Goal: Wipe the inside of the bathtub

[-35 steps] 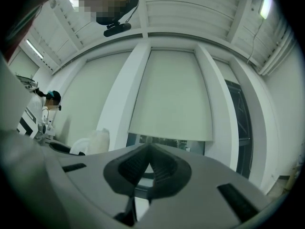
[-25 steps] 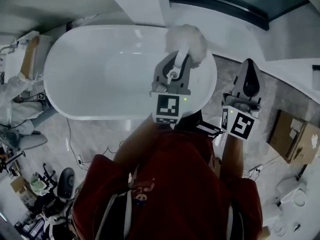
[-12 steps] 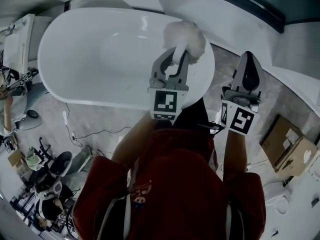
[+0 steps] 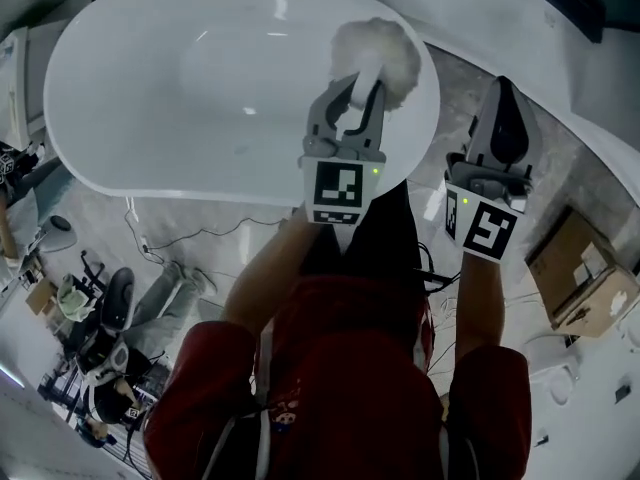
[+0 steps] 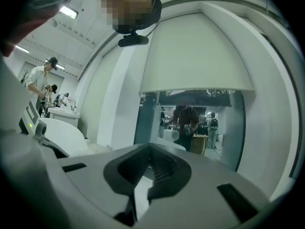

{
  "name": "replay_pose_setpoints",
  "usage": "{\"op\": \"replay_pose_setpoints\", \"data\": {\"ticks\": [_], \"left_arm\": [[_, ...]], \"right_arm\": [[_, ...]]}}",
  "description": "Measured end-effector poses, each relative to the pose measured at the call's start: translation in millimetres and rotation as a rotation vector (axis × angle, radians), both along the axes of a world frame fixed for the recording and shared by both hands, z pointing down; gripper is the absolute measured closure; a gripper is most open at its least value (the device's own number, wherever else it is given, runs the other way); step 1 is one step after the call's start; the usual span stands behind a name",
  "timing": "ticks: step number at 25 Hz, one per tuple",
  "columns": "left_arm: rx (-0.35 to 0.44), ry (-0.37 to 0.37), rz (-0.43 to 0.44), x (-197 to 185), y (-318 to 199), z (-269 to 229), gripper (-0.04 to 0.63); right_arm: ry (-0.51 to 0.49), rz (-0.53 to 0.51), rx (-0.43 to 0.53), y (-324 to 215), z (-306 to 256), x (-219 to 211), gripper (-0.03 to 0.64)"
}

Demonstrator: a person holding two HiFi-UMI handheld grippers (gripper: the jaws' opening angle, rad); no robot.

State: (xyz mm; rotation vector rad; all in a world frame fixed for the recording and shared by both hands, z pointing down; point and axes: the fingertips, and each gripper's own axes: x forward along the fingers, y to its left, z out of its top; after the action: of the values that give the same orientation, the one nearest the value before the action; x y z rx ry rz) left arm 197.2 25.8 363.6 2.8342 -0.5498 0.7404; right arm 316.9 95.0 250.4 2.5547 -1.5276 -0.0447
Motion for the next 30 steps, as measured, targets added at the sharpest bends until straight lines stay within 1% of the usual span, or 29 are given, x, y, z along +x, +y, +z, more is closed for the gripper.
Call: {"op": "replay_pose_setpoints", "data": {"ticks": [11, 18, 21, 24, 26, 30], "left_arm": [[-0.119, -0.073, -0.082, 16, 13, 146, 0.503], [-0.176, -0.111, -0.122, 36, 16, 229, 0.503], [-0.192, -0.127, -0.121, 45, 18, 253, 0.503], [-0.194, -0.134, -0.098, 55, 20, 271, 0.503], [-0.193, -0.133, -0.090, 60, 20, 279, 0.503], [-0.197, -0.122, -0.104, 64, 17, 289, 0.503]], "right_arm": [[-0.032, -0.083, -0.064, 1, 111, 9, 0.604], [-0.059, -0.103, -0.100, 0, 180, 25, 0.604], [-0.072, -0.092, -0.110, 5, 199, 32, 0.604], [-0.085, -0.082, -0.115, 6, 213, 36, 0.604], [-0.092, -0.083, -0.119, 6, 221, 36, 0.604], [-0.104, -0.097, -0.109, 3, 228, 35, 0.604]]}}
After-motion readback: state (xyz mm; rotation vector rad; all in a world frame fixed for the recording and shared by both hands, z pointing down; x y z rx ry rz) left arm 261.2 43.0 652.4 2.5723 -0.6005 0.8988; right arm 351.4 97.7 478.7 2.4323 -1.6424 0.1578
